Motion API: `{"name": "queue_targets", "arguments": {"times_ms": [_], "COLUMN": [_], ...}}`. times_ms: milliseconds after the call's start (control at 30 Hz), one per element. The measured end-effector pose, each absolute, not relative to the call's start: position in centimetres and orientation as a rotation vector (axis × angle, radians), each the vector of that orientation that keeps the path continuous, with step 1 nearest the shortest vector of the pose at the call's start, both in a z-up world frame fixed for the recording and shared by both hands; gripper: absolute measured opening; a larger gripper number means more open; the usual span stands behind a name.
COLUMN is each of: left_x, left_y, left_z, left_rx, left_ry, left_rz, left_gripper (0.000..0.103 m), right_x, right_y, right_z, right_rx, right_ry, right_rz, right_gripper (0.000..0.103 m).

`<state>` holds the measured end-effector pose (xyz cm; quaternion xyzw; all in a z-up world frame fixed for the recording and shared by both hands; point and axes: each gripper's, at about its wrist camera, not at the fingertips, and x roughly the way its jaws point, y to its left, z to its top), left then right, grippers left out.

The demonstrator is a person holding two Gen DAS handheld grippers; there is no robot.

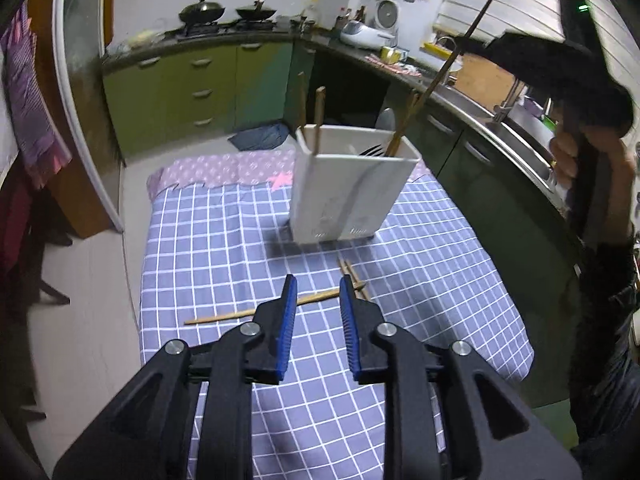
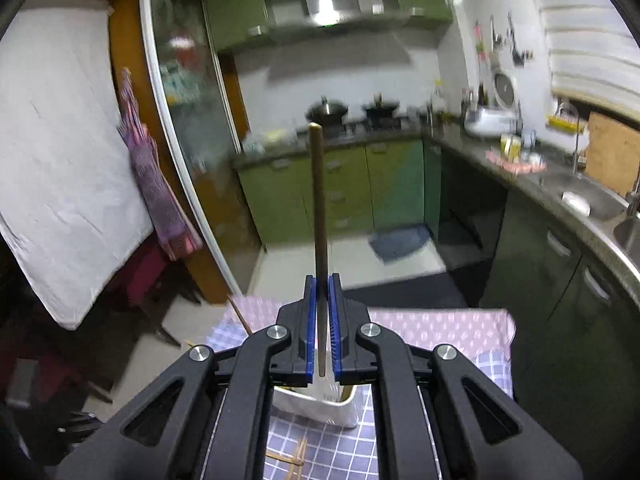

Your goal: Organize utensils

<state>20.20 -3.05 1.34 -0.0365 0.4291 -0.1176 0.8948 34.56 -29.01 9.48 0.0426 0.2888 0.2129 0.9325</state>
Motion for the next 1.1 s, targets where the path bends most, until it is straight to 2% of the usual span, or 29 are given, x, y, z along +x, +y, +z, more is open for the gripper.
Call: {"name": "queue_targets", "arguments": {"times_ms": [233,433,533,633,833,967,1100], "left_x": [20.6,20.6,20.7,20.8,23.3,25.4,26.5], "left_y": [-3.2,-3.4,-3.4,-3.2,-2.4,-0.7,1.3], "left_z": [1.7,1.7,1.8,1.7,-3.2,-8.0,-9.8], "left_rx": [-0.066,-0.066,-0.077,-0.09,-0.318,-0.637,-0.804], "left_ry": [0.887,0.889,0.893,0.903,1.096,1.242,1.211], "left_rz": [-0.234,-0.237,-0.234,-0.231,-0.227,-0.134,0.071], "left_gripper": [0.03,0.031,0.036,0.043,0.044,0.043,0.043], "right_x": [37.1,36.0,34.9,33.2,29.7,28.0,27.2], "right_y": [-27.3,-27.5,-27.9,-27.8,-28.4,-29.4,-30.7], "right_z": [5.4,5.8,6.6,7.3,5.9,3.6,1.0], "right_rx": [0.049,0.024,0.019,0.017,-0.026,-0.068,-0.087], "right_ry": [0.694,0.676,0.655,0.637,0.663,0.71,0.754], "right_rz": [0.462,0.481,0.513,0.56,0.61,0.625,0.648], "right_gripper": [0.008,0.009,0.009,0.019,0.019,0.019,0.019]}}
